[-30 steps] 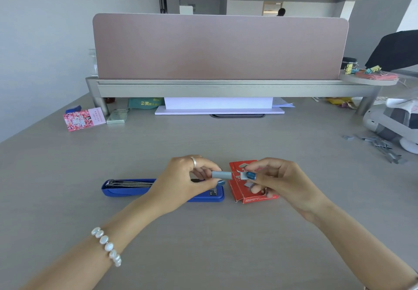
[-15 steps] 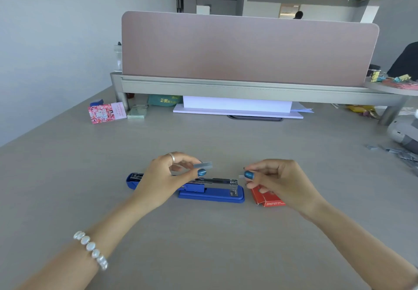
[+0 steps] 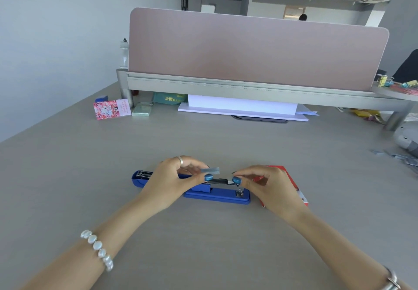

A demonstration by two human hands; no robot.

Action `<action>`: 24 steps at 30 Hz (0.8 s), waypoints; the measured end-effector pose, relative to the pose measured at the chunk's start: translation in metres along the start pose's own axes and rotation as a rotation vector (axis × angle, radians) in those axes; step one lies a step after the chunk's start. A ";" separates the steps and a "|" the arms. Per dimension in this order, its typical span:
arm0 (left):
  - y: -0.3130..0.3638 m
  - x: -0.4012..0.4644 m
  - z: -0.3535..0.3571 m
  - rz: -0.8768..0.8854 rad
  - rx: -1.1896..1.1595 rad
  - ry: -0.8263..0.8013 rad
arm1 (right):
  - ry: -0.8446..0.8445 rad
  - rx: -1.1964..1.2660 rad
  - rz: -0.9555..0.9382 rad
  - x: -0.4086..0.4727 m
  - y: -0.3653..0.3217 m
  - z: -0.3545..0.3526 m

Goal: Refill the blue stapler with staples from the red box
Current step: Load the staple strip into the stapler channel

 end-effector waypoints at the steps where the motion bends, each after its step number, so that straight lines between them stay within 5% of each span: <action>1: -0.001 0.000 0.000 -0.001 -0.004 0.000 | 0.005 0.002 -0.009 0.000 0.000 0.000; 11: 0.002 -0.001 0.000 0.002 -0.016 0.002 | 0.036 -0.079 -0.120 0.000 0.008 0.004; 24: 0.002 -0.001 0.000 0.006 -0.009 -0.005 | -0.040 -0.059 -0.045 -0.004 0.021 0.005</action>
Point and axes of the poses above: each hand's wrist, its own x-axis towards the middle knuckle, its own z-axis out of the palm, y = z × x, the point moved 3 cm from there along x, towards the middle knuckle, and after that the axes turned 11 degrees about y, right-handed, at the moved point
